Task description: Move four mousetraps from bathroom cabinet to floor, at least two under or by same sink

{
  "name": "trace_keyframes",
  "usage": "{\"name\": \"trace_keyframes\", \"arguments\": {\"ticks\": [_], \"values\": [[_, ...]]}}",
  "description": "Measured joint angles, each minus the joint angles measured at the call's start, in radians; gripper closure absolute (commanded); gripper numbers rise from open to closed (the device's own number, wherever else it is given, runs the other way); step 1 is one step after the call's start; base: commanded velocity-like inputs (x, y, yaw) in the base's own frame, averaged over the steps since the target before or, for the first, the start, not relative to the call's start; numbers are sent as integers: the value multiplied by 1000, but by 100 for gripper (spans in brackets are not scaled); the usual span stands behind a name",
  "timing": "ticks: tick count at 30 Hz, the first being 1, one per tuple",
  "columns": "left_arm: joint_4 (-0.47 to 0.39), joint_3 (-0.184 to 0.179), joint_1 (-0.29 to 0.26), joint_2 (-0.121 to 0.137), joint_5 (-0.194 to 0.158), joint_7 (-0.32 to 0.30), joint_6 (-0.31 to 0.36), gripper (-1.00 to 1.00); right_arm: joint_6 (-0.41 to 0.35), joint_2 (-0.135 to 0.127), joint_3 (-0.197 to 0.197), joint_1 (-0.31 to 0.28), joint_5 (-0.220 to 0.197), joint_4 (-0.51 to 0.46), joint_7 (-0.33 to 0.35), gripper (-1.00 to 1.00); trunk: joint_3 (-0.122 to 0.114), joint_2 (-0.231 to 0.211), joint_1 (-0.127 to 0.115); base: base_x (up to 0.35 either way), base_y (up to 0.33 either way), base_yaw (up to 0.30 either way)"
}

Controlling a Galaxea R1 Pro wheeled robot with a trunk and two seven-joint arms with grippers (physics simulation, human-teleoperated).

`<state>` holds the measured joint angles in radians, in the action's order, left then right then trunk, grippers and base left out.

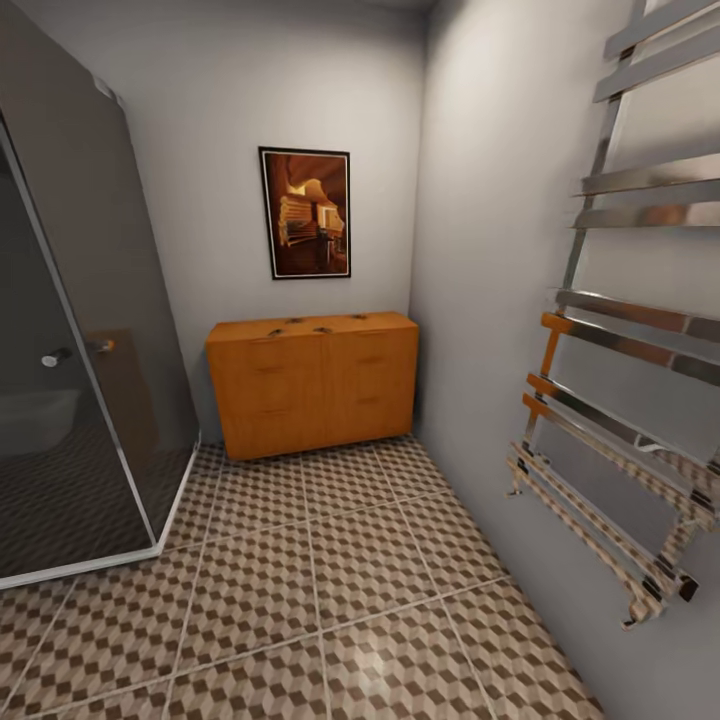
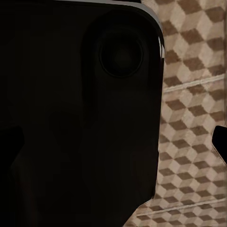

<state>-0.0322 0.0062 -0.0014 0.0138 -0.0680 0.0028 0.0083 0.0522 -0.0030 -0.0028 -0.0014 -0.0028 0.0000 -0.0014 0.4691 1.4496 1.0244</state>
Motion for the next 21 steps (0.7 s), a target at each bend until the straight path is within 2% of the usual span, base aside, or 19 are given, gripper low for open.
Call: {"name": "trace_keyframes", "arguments": {"ticks": [4, 10, 21], "values": [[0, 0, 0, 0, 0, 0, 0, -100, 0, 0, 0, 0, -1, 0, 0, -100, 0, 0, 0, 332, 0, 14], [0, 0, 0, 1, 0, 0, 0, -100, 1, 0, -3, 0, -2, 0, 0, -100, -1, 0, 0, 332, 0, 127], [-1, 0, 0, 2, 0, 0, 0, -100, 3, -2, -3, 0, -4, 0, 0, -100, -1, 0, 0, 332, 0, 13]]}}
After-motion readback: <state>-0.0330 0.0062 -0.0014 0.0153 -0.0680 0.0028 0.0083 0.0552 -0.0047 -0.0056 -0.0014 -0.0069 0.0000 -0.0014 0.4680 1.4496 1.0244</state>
